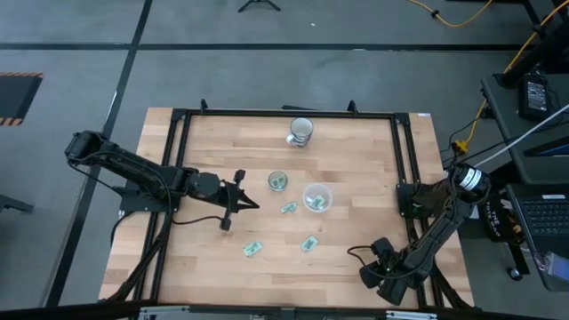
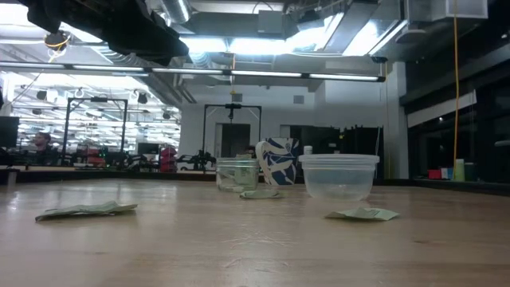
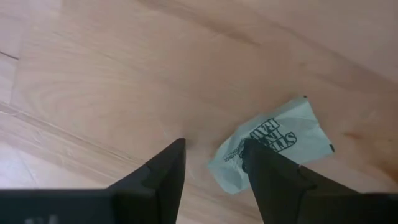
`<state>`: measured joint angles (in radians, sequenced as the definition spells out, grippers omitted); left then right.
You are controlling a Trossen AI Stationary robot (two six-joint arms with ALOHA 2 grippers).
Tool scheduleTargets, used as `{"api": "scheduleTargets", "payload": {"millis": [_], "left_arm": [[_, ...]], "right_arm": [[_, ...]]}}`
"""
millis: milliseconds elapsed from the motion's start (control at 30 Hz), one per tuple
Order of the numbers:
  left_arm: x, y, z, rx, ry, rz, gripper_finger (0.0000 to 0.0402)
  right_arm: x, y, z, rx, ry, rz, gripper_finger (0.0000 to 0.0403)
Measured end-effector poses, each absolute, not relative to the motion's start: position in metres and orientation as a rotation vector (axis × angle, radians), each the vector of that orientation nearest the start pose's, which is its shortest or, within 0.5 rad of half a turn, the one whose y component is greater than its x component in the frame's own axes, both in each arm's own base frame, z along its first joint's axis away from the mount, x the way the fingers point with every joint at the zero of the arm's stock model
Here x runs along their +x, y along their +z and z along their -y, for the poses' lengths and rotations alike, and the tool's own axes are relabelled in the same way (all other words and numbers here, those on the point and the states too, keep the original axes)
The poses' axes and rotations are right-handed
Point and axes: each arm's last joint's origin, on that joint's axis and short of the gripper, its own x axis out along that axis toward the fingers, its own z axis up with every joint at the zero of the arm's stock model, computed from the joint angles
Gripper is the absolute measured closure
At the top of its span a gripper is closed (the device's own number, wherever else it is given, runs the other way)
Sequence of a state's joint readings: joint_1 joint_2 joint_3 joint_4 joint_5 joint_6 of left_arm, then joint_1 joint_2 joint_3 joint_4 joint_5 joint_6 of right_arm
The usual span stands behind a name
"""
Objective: Pick and place Stevia / Truvia into bins
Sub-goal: Put the stevia packet into the transparent container
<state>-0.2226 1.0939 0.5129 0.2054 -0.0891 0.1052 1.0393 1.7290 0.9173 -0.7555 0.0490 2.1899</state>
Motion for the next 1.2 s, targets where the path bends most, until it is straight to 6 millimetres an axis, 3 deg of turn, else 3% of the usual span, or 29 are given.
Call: {"api": "scheduleTargets", "payload": {"millis": [200, 533, 900, 1200], "left_arm": [[0.221, 0.218, 0.047, 0.157, -0.15, -0.364, 0.0399], [0.221, 0.218, 0.047, 0.156, -0.15, -0.364, 0.0399], [0.219, 0.213, 0.047, 0.157, -0.151, -0.424, 0.0399], [0.218, 0.21, 0.045, 0.193, -0.095, -0.455, 0.04]], "right_arm": [[0.14, 0.13, -0.236, 0.898, -0.88, -1.335, 0.0267], [0.14, 0.13, -0.236, 0.877, -0.87, -1.342, 0.0394], [0.14, 0.132, -0.235, 0.839, -0.817, -1.347, 0.0401], [0.14, 0.151, -0.222, 0.763, -0.765, -1.163, 0.0402]]}}
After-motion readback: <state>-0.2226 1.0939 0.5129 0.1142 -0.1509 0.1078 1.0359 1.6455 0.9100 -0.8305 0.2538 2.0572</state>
